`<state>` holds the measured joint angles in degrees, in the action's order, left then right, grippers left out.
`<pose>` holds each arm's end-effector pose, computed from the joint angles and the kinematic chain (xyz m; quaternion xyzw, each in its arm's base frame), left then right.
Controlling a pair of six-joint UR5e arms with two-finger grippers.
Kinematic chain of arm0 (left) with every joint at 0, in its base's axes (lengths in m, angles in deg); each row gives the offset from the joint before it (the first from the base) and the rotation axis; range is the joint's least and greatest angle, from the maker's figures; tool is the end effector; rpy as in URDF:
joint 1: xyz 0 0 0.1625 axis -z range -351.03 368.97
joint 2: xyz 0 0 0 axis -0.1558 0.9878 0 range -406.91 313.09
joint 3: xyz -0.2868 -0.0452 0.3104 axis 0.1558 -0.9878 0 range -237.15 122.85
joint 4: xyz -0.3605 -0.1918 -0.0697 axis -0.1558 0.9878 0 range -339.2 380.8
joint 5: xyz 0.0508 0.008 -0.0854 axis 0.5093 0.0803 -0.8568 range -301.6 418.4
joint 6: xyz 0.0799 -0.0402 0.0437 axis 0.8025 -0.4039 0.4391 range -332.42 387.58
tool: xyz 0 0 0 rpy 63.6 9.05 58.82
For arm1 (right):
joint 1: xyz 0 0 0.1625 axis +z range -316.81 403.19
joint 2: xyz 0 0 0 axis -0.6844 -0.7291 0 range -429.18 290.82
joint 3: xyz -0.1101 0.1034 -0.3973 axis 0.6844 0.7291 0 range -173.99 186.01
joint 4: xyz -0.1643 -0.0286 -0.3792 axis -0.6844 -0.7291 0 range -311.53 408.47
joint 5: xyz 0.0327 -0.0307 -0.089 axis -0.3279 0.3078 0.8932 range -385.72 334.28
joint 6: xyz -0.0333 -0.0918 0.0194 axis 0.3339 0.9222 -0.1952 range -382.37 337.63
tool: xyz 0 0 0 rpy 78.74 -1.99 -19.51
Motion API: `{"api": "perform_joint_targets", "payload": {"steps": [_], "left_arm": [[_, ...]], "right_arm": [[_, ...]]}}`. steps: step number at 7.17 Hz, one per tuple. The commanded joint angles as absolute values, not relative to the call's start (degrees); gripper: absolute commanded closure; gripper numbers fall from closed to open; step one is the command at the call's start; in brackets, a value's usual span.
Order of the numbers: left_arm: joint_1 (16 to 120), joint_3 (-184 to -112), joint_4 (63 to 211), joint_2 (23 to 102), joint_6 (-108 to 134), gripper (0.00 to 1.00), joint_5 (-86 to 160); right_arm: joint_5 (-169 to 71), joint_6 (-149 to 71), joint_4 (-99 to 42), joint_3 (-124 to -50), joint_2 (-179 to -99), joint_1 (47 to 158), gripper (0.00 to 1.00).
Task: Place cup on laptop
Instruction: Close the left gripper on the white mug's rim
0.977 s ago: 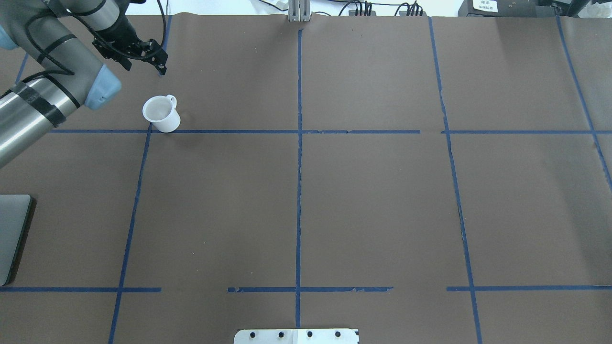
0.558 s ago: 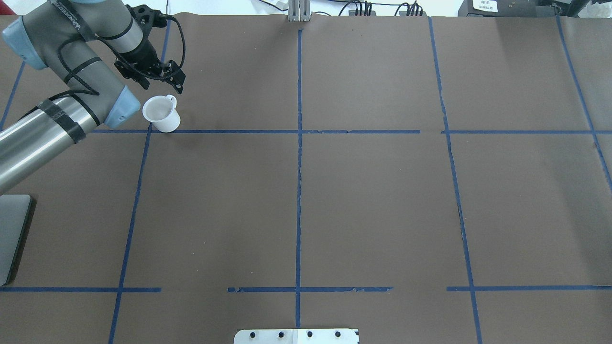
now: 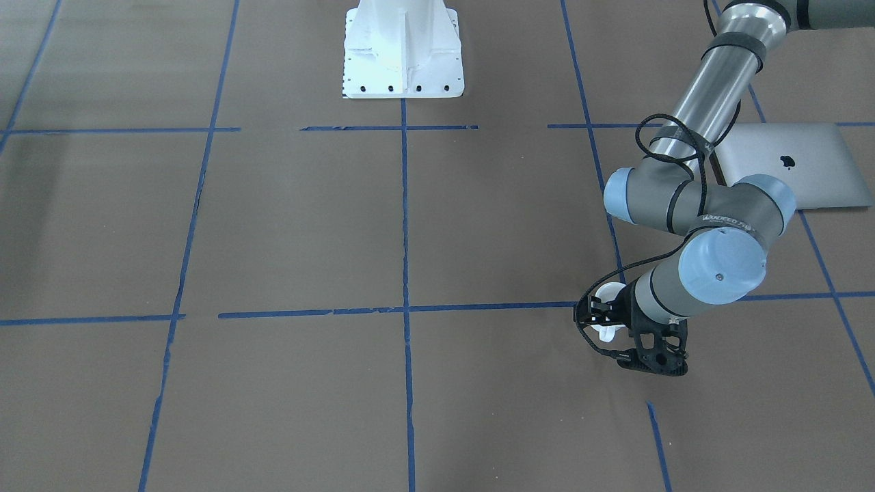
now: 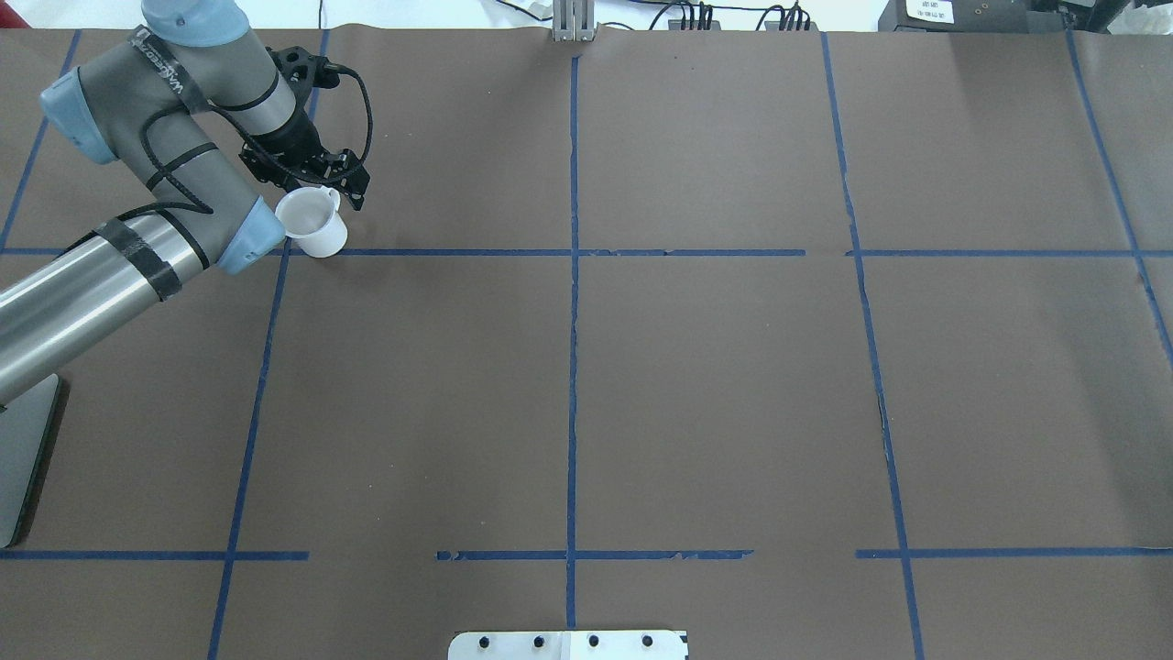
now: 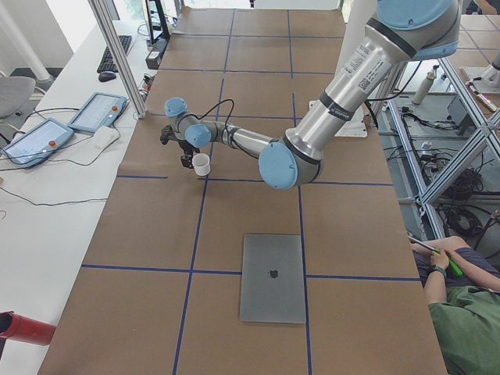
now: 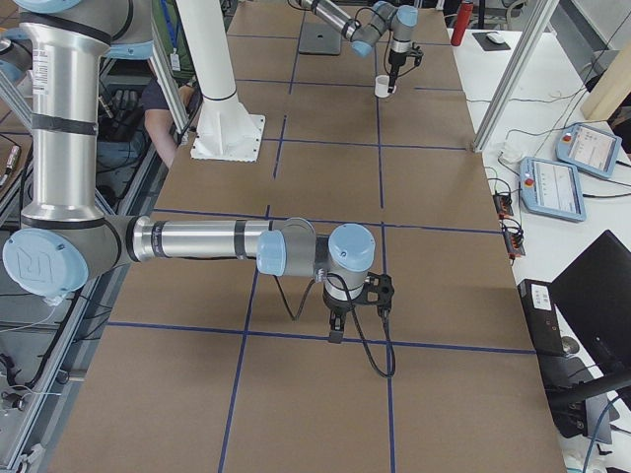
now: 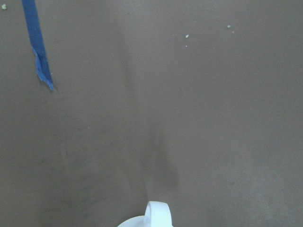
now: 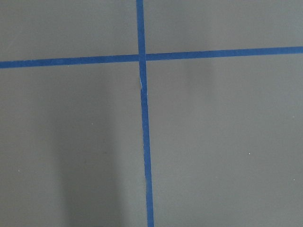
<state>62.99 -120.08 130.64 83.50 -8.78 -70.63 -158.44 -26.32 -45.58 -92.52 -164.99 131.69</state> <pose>0.4028 -0.6751 0.4058 0.0284 0.4173 0.0923 0.9036 0.0540 -0.4483 0.6421 -0.0280 -0.3633 0.0241 0.9310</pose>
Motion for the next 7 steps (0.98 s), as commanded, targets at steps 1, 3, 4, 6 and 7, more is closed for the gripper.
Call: {"api": "perform_joint_targets", "payload": {"steps": [1,3,4,6,7], "left_arm": [[62.93,-119.65,130.66,83.52,-8.8,0.3,-70.63],[62.93,-119.47,130.66,83.6,-8.8,0.51,-70.1],[62.93,-119.38,130.66,83.6,-8.89,0.75,-69.75],[63.02,-119.38,130.49,83.6,-9.06,1.0,-69.75],[63.45,-119.47,130.57,83.69,-10.81,1.0,-69.75]], "right_arm": [[-158.44,-26.33,-45.58,-92.52,-164.98,131.69,0.0],[-158.44,-26.33,-45.58,-92.52,-164.98,131.69,0.0],[-158.44,-26.33,-45.58,-92.52,-164.98,131.69,0.0],[-158.44,-26.24,-45.58,-92.52,-164.98,131.69,0.0],[-158.44,-26.33,-45.58,-92.52,-164.98,131.69,0.0]]}}
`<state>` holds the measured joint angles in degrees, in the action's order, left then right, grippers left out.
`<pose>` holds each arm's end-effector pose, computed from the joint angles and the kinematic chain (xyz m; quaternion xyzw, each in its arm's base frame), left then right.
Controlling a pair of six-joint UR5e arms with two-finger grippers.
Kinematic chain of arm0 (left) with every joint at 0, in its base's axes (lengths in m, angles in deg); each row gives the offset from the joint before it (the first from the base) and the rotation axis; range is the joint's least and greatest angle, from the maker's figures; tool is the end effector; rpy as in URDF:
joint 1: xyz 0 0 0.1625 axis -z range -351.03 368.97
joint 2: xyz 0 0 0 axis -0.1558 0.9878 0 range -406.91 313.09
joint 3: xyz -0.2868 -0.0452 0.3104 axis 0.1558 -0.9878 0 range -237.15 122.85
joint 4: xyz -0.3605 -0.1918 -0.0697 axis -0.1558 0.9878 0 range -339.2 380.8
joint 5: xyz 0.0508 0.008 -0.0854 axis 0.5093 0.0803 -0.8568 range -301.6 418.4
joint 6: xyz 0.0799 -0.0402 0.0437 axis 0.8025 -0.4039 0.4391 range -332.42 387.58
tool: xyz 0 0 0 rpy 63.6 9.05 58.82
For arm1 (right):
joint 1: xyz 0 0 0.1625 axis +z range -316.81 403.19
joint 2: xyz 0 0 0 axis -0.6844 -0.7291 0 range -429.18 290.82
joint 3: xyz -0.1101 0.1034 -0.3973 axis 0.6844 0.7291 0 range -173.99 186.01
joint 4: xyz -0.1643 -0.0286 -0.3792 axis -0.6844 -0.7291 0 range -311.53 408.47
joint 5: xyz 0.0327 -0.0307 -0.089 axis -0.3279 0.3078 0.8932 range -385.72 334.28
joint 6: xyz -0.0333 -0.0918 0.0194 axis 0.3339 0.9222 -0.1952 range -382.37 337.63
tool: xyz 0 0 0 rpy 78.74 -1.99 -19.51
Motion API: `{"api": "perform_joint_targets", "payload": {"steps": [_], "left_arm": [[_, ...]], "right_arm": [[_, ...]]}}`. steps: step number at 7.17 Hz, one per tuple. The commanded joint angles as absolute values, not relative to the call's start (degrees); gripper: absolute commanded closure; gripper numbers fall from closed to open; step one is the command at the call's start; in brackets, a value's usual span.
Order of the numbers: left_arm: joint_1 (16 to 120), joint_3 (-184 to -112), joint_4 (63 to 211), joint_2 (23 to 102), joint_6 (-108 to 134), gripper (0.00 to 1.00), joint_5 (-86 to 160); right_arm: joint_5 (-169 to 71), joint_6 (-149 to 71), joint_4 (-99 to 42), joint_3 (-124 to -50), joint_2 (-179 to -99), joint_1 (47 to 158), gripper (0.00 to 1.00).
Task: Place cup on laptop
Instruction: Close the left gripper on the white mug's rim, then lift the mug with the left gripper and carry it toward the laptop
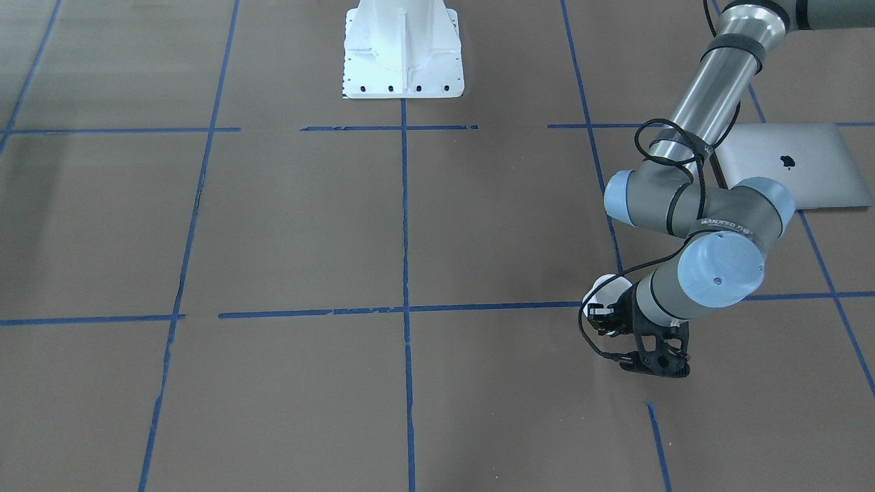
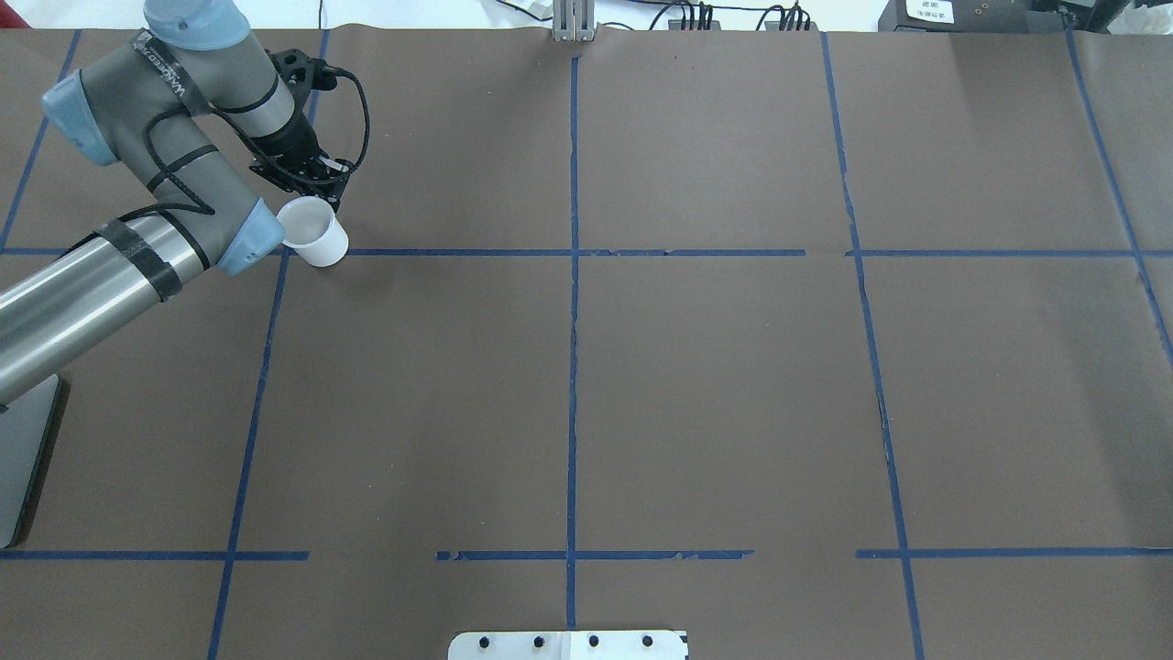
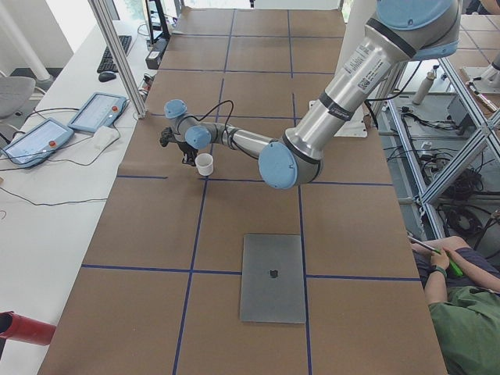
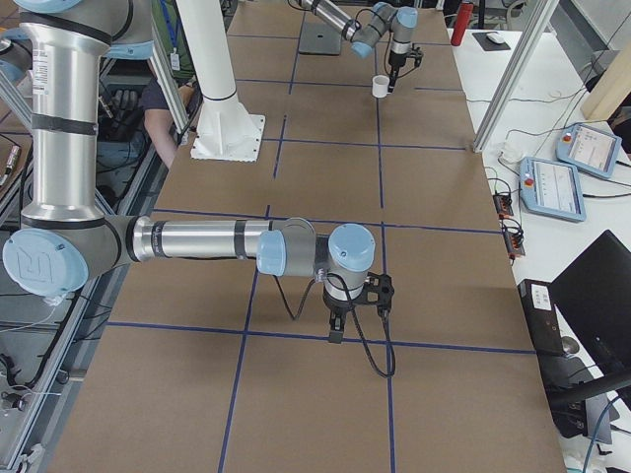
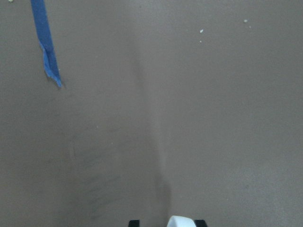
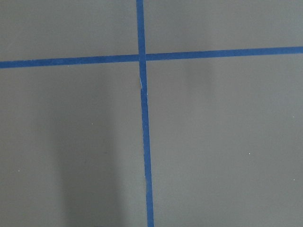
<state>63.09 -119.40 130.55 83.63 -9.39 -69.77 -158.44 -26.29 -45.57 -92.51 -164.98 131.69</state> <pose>0.4018 -0.6781 0.4110 0.0267 0.4098 0.0829 0.9080 0.0540 -0.4484 0.6421 -0.0279 -0.3633 0.0239 0.9310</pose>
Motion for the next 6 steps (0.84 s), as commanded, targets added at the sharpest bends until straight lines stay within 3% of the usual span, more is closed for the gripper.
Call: {"api": "perform_joint_targets", "payload": {"steps": [1,4,6], "left_arm": [[65.2,-119.82,130.49,83.69,-11.17,1.0,-69.83],[70.65,-125.41,124.2,81.86,-8.82,1.0,-70.45],[72.94,-140.05,114.71,73.71,-6.34,1.0,-70.28]], "right_arm": [[-158.44,-26.33,-45.58,-92.52,-164.98,131.69,0.0],[-158.44,-26.33,-45.58,-92.52,-164.98,131.69,0.0],[-158.44,-26.33,-45.58,-92.52,-164.98,131.69,0.0]]}}
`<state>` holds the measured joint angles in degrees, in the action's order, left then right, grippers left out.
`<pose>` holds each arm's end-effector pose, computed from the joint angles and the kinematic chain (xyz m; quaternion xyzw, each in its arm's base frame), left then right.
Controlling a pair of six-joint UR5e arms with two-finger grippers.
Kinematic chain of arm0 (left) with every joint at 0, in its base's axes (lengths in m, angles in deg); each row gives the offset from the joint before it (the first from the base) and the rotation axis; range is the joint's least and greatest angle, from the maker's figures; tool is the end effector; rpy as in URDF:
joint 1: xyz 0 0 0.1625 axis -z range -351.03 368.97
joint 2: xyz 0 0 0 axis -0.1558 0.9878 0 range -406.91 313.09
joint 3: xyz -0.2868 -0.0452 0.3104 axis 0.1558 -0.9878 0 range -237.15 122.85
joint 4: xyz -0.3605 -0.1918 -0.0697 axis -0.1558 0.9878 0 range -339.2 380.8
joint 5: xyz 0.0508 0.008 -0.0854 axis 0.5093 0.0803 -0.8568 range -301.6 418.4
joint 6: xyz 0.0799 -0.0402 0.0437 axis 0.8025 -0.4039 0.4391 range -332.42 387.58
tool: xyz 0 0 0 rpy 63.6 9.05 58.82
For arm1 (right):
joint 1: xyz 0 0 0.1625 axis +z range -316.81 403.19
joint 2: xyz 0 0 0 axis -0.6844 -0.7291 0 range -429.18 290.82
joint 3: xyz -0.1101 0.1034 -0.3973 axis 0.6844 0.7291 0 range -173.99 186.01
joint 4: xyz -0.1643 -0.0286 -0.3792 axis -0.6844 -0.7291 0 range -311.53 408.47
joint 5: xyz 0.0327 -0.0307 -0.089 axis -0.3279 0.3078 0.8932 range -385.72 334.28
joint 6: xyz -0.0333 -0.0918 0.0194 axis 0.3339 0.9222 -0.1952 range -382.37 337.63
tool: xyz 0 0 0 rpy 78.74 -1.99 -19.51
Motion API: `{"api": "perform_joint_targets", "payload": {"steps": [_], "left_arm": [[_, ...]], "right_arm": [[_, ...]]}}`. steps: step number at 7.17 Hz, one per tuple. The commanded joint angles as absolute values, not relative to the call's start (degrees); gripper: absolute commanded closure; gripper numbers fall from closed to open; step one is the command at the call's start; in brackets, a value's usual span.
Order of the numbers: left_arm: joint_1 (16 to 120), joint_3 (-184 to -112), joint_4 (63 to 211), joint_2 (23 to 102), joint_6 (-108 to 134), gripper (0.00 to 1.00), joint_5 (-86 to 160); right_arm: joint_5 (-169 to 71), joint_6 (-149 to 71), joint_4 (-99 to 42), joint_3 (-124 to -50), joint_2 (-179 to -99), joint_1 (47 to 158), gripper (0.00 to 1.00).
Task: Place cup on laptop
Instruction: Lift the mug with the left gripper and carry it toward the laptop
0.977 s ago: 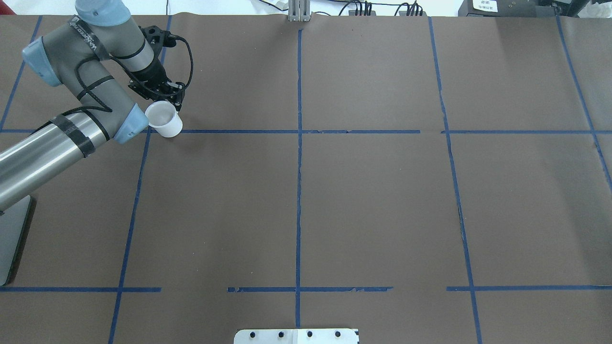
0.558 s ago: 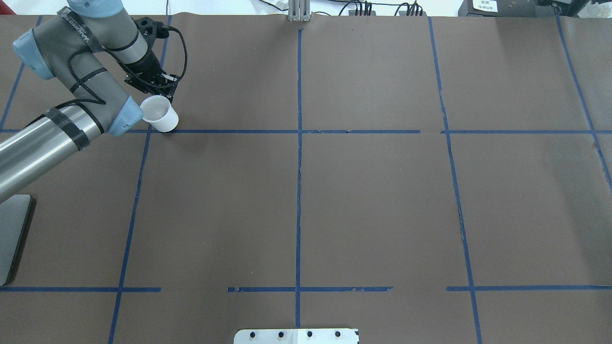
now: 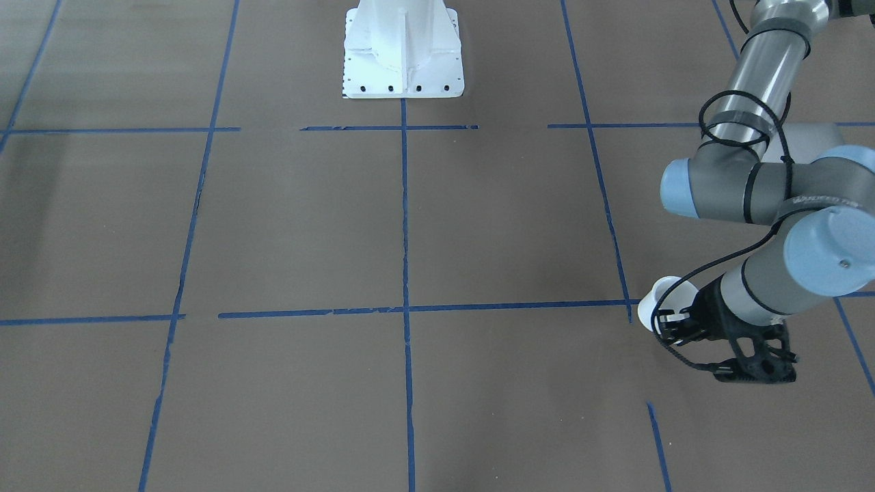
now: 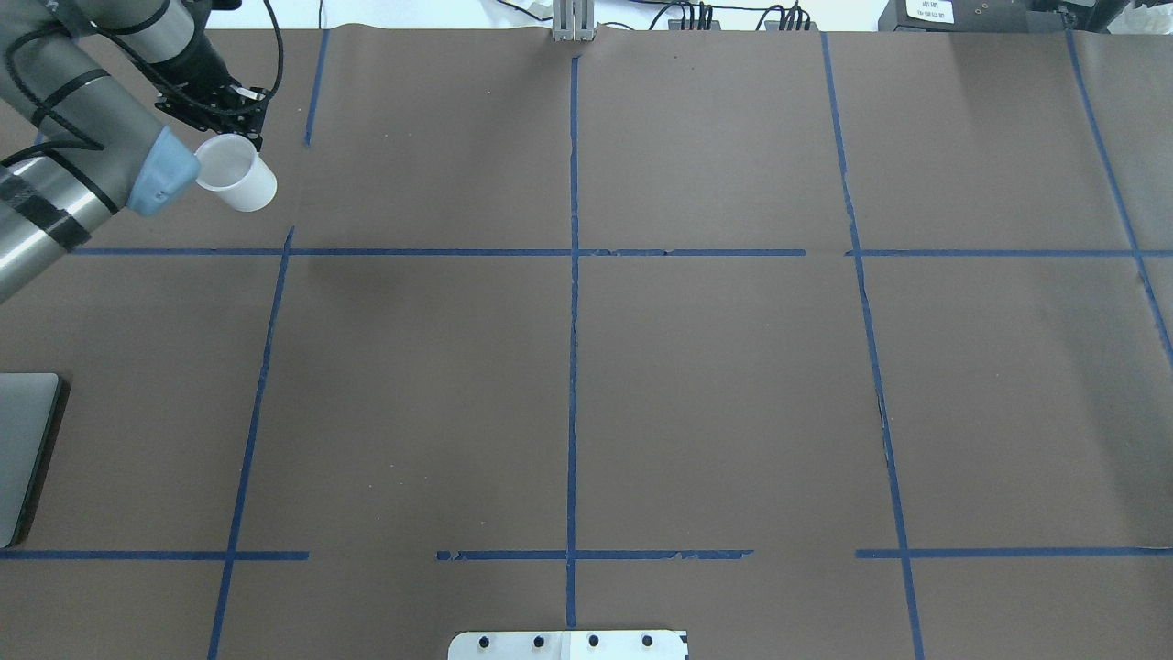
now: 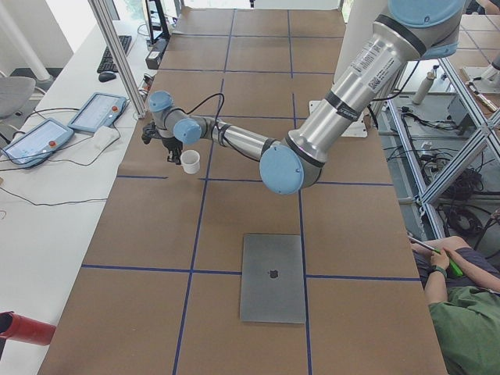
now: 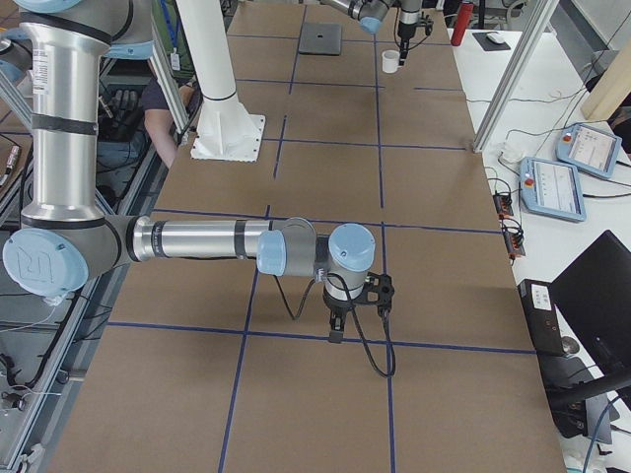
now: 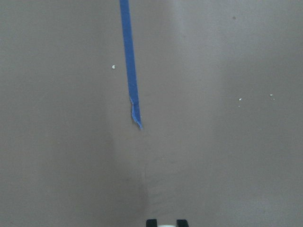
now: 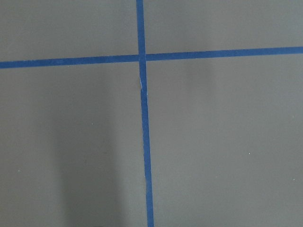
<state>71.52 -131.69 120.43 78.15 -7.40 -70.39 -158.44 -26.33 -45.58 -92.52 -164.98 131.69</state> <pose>0.2775 -0.6881 0.3978 0.0371 0.3982 0.0236 0.9163 0.0540 -0.4484 0.6420 -0.0280 -0.3633 0.0242 0.9310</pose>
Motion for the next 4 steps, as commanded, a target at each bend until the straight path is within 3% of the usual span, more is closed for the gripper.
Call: {"api": "perform_joint_targets", "payload": {"steps": [1,4], "left_arm": [[73.82,-145.95,112.32,69.41,-5.21,1.0,-70.19],[74.71,-155.13,113.17,54.2,-1.33,1.0,-70.01]], "right_arm": [[-158.44,-26.33,-45.58,-92.52,-164.98,131.69,0.0],[-158.44,-26.33,-45.58,-92.52,-164.98,131.69,0.0]]}}
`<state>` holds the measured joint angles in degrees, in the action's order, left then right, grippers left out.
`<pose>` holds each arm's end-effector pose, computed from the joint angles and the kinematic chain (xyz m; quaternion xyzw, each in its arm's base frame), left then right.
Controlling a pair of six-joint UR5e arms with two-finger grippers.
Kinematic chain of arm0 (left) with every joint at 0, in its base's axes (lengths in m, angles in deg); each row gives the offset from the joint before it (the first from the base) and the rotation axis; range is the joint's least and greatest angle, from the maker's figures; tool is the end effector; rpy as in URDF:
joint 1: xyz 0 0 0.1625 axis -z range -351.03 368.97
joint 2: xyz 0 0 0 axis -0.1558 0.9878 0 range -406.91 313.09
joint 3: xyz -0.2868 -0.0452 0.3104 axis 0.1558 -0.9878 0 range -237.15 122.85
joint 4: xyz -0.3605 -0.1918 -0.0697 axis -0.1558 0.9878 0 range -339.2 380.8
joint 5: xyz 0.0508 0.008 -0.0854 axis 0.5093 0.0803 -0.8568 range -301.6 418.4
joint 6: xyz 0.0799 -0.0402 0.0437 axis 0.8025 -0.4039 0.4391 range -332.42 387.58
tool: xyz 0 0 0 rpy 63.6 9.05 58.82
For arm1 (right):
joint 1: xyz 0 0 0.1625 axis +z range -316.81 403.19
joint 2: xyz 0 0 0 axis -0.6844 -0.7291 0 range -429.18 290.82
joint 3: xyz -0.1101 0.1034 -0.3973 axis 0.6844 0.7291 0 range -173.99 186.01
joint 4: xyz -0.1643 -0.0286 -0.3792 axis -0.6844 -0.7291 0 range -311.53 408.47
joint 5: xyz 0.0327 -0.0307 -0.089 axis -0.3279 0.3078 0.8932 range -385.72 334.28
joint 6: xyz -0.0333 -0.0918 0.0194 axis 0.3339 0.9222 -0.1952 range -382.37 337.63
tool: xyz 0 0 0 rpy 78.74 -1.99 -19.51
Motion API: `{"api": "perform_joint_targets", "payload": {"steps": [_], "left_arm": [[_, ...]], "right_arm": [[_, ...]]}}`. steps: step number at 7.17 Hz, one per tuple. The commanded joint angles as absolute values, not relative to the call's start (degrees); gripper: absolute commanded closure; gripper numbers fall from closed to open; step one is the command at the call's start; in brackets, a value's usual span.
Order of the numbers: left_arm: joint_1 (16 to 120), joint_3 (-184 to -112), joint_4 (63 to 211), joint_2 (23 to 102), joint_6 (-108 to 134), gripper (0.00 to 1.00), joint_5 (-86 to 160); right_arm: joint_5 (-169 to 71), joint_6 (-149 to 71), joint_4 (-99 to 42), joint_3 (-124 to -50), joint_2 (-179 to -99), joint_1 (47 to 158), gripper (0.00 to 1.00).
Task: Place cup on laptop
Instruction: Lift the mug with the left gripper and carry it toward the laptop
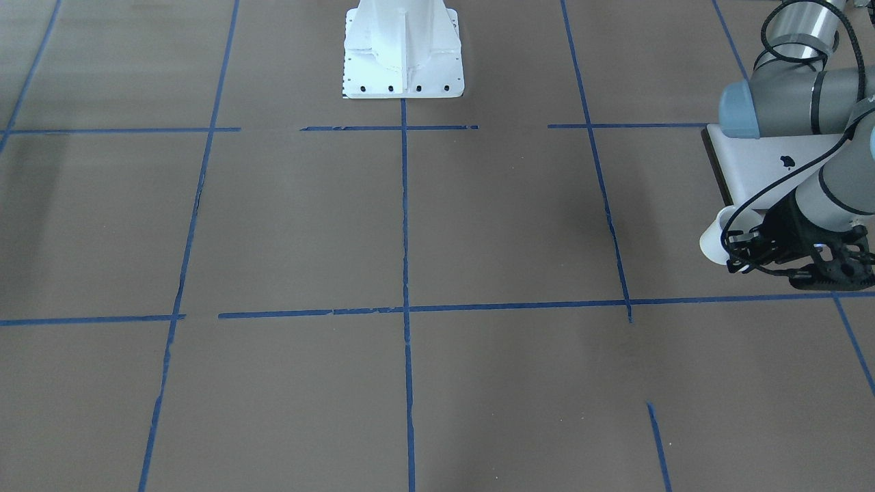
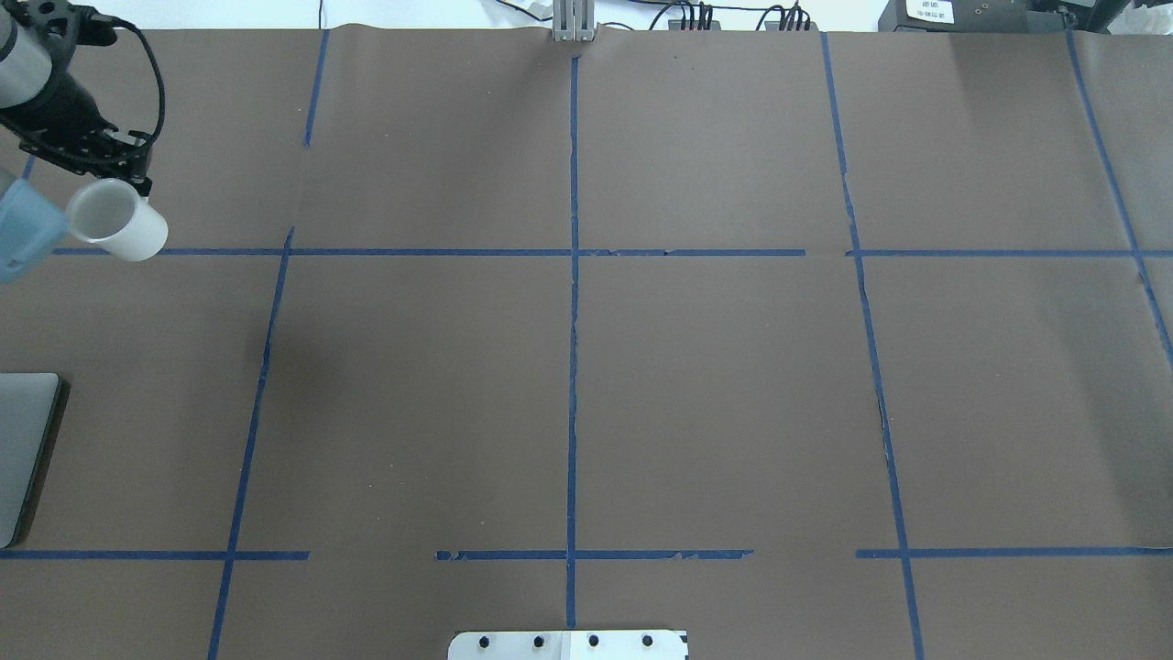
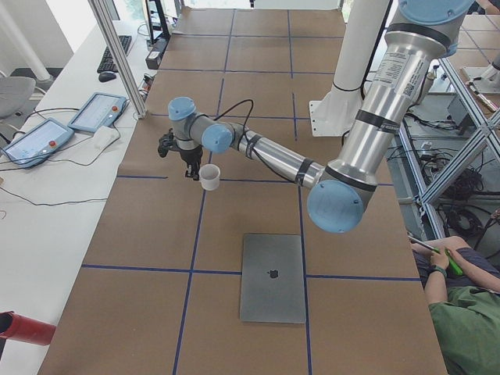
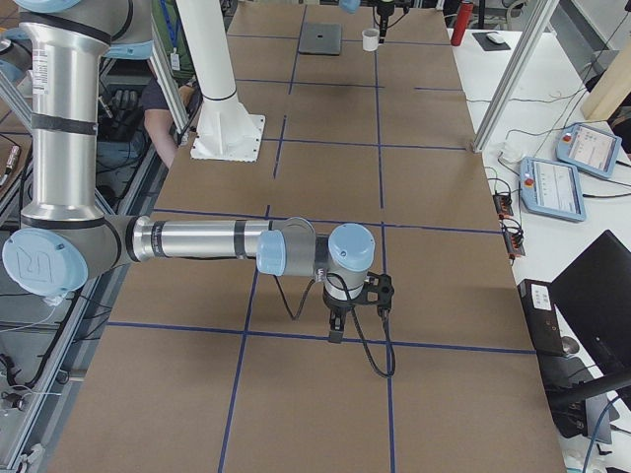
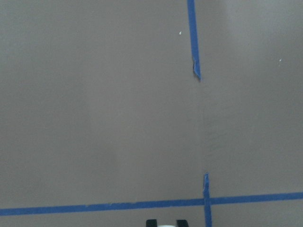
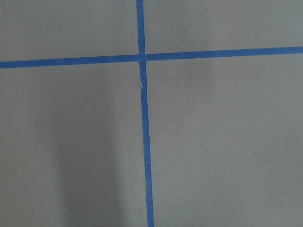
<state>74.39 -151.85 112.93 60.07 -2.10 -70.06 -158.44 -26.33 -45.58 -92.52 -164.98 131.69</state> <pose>0.1893 -0.5856 0.4552 0.0265 0.3757 0.0267 0.9260 0.0540 -0.4484 0.6420 -0.0280 -0.3633 0.0242 0.9310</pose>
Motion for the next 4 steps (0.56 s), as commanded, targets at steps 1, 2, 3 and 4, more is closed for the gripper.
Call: {"api": "perform_joint_targets", "payload": {"steps": [1,2,3,4], "left_arm": [[74.97,-156.72,118.3,47.98,-1.51,1.0,-70.01],[75.23,-157.26,126.53,40.96,-2.2,1.0,-70.1],[75.32,-157.26,129.4,37.32,-2.3,1.0,-70.1],[75.32,-157.52,129.52,35.2,-2.21,1.0,-70.19]], "right_arm": [[-158.44,-26.33,-45.58,-92.52,-164.98,131.69,0.0],[-158.44,-26.24,-45.58,-92.52,-164.98,131.69,0.0],[-158.44,-26.33,-45.58,-92.52,-164.98,131.69,0.0],[-158.44,-26.33,-45.58,-92.52,-164.98,131.69,0.0]]}}
